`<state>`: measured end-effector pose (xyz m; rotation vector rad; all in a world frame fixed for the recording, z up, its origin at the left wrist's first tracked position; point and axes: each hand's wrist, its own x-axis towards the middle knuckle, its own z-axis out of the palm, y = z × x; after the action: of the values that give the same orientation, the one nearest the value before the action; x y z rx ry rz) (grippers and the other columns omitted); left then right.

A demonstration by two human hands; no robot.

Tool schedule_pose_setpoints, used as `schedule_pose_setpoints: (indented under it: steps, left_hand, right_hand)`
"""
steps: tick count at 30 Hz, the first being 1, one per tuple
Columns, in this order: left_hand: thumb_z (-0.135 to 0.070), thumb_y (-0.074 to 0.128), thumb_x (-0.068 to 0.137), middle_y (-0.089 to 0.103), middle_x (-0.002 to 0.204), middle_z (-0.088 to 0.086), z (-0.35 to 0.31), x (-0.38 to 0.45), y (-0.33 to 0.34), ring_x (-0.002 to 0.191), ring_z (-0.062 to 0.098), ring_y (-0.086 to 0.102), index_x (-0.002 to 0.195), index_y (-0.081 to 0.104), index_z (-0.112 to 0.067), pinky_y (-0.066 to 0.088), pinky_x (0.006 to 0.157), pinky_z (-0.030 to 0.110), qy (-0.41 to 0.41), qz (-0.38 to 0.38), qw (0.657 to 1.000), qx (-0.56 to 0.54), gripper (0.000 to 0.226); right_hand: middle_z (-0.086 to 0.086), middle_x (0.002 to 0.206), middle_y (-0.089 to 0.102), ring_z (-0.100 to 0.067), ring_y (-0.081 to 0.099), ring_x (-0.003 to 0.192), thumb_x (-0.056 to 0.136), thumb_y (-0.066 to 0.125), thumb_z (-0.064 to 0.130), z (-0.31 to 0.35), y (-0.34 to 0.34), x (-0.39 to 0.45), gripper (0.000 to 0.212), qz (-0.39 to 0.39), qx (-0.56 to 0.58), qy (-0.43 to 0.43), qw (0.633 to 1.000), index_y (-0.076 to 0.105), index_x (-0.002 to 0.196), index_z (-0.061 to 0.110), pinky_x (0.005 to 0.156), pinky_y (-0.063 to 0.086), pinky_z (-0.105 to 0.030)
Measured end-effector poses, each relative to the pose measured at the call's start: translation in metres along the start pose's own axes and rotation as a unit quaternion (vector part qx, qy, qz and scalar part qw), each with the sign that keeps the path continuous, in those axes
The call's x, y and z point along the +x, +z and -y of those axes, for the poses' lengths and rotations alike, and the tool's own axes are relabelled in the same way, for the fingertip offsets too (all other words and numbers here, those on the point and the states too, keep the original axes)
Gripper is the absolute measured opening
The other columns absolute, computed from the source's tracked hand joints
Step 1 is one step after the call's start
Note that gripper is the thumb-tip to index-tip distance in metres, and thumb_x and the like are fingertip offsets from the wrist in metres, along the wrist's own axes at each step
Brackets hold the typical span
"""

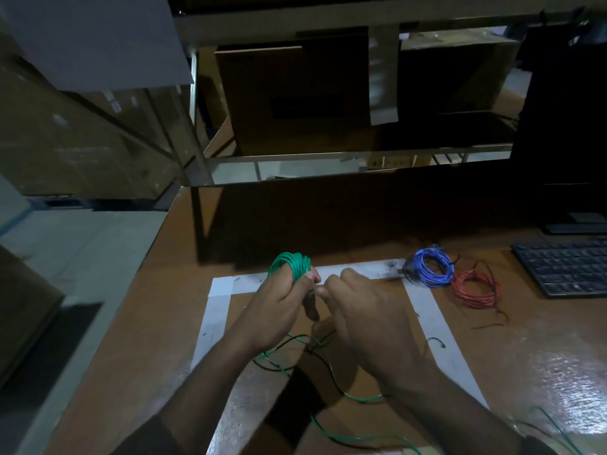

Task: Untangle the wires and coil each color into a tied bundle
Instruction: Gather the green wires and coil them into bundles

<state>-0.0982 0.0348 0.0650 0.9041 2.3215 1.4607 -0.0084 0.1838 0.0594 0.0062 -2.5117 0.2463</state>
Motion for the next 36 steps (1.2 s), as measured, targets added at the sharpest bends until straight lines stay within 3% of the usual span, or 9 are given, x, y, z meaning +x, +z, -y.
schedule_pose_setpoints:
  steps: [4,6,10,14,17,21,25,31,36]
  left_hand:
    - [-0.046,0.04,0.105,0.06,0.069,-0.018,0.0,-0.002,0.0,0.076,0.007,0.058,0.099,0.059,-0.027,0.046,0.083,0.04,-0.064,0.028,0.997,-0.044,0.028]
    - [-0.043,0.043,0.103,0.058,0.065,-0.016,-0.001,-0.001,0.0,0.077,0.014,0.062,0.106,0.058,-0.017,0.049,0.089,0.047,-0.068,0.054,0.993,-0.084,0.031]
    - [-0.03,0.042,0.098,0.045,0.058,-0.012,-0.006,-0.003,0.001,0.06,0.016,0.053,0.099,0.054,-0.009,0.045,0.075,0.034,-0.058,0.074,0.977,-0.19,0.025]
    - [-0.026,0.044,0.093,0.047,0.051,-0.008,-0.014,-0.007,0.003,0.053,0.013,0.05,0.094,0.051,-0.009,0.046,0.066,0.027,-0.071,0.107,0.946,-0.298,0.017]
    - [-0.023,0.044,0.095,0.043,0.054,-0.008,-0.016,-0.007,0.004,0.051,0.014,0.048,0.089,0.052,-0.012,0.047,0.073,0.034,-0.068,0.136,0.923,-0.352,0.014]
    - [-0.021,0.042,0.097,0.035,0.055,-0.005,-0.018,-0.003,0.006,0.05,0.017,0.045,0.083,0.053,-0.014,0.05,0.079,0.034,-0.072,0.134,0.916,-0.371,0.019]
    - [-0.02,0.042,0.106,0.046,0.061,0.0,-0.022,0.0,0.008,0.074,0.027,0.065,0.09,0.057,-0.012,0.05,0.086,0.037,-0.083,0.123,0.917,-0.37,0.023]
    - [-0.027,0.043,0.108,0.053,0.067,-0.004,-0.029,-0.001,0.009,0.081,0.013,0.07,0.101,0.056,-0.011,0.052,0.075,0.018,-0.077,0.093,0.939,-0.323,0.022]
    - [-0.03,0.04,0.109,0.055,0.069,-0.006,-0.032,0.001,0.009,0.087,0.015,0.069,0.106,0.056,-0.014,0.049,0.085,0.027,-0.08,0.092,0.946,-0.299,0.022]
  right_hand:
    - [0.004,0.087,0.039,-0.009,0.035,0.069,0.105,0.038,0.043,-0.013,0.002,0.009,0.03,0.011,0.021,0.02,1.0,0.053,0.092,0.02,0.044,0.037,-0.029]
    - [0.003,0.092,0.04,-0.011,0.04,0.073,0.105,0.029,0.051,-0.018,0.005,0.012,0.041,0.023,0.056,0.028,0.998,0.053,0.093,0.021,0.048,0.046,-0.035]
    - [0.007,0.104,0.041,-0.01,0.049,0.09,0.102,0.037,0.057,-0.021,0.002,0.016,0.036,0.021,0.198,0.069,0.978,0.053,0.101,0.026,0.067,0.052,-0.033]
    - [0.02,0.137,0.045,0.008,0.046,0.125,0.099,0.038,0.065,-0.021,-0.002,0.016,0.049,0.131,0.407,0.148,0.892,0.041,0.137,0.035,0.102,0.047,-0.028]
    - [0.031,0.123,0.057,0.008,0.055,0.117,0.101,0.034,0.062,-0.02,-0.005,0.015,0.043,0.187,0.495,0.176,0.83,0.042,0.138,0.041,0.096,0.051,-0.027]
    - [0.026,0.096,0.059,-0.001,0.061,0.087,0.103,0.031,0.057,-0.014,-0.002,0.013,0.032,0.151,0.493,0.179,0.838,0.045,0.118,0.032,0.078,0.052,-0.031]
    - [0.017,0.073,0.053,-0.008,0.047,0.054,0.106,0.027,0.05,-0.006,0.001,0.015,0.033,0.117,0.546,0.195,0.807,0.038,0.111,0.019,0.053,0.04,-0.029]
    - [-0.012,0.093,0.048,-0.008,0.049,0.073,0.098,0.023,0.064,-0.013,0.005,0.015,0.037,0.084,0.483,0.199,0.849,0.039,0.109,0.032,0.066,0.046,-0.034]
    - [0.014,0.103,0.053,-0.01,0.059,0.098,0.092,0.018,0.075,-0.019,0.0,0.017,0.046,0.1,0.477,0.206,0.849,0.042,0.114,0.042,0.088,0.055,-0.042]
